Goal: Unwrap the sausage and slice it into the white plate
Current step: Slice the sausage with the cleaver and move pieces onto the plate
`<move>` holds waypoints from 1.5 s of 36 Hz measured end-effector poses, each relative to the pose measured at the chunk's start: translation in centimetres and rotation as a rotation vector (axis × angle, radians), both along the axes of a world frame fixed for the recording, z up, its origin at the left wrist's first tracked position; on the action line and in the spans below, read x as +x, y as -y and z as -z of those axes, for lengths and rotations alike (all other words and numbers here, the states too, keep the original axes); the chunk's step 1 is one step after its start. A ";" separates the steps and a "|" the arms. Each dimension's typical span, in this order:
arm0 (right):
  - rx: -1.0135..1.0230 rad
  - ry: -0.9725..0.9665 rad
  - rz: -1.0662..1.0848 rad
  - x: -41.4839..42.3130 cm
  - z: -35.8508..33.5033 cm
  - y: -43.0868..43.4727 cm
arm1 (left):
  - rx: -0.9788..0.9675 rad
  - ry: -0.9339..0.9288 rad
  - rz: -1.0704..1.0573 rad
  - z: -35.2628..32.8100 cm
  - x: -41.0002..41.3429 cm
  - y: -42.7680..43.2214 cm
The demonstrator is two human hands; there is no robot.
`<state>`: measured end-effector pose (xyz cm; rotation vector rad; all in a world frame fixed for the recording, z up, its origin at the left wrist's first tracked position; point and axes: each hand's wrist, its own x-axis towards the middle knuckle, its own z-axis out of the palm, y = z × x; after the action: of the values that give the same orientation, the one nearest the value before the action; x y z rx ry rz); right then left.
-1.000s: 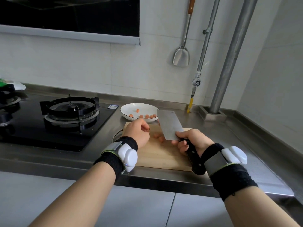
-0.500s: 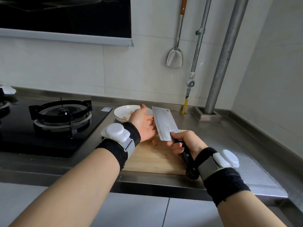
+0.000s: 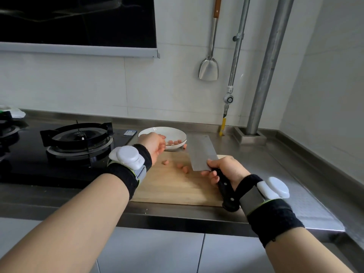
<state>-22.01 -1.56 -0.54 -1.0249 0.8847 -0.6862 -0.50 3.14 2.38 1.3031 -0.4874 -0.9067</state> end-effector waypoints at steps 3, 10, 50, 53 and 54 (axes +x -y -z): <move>-0.008 -0.101 0.026 -0.7 -0.2 -0.5 | 0.116 0.277 -0.004 1.8 0.5 0.1; -0.017 -0.322 0.002 -2.6 -0.7 -1.2 | 0.144 0.544 0.201 3.6 -1.9 -0.8; -0.272 -0.073 -0.034 8.2 -0.2 2.2 | -0.026 0.811 -0.192 2.4 3.2 7.8; -0.213 0.018 -0.001 7.8 0.3 3.2 | 0.005 0.803 -0.197 2.2 4.8 8.9; -0.175 0.060 0.022 7.6 0.4 3.5 | 0.025 0.810 -0.172 2.3 5.2 9.2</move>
<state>-14.39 -5.05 -0.97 -1.1452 0.7955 -0.8200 4.75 -6.02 0.08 1.6859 -0.9685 -0.2059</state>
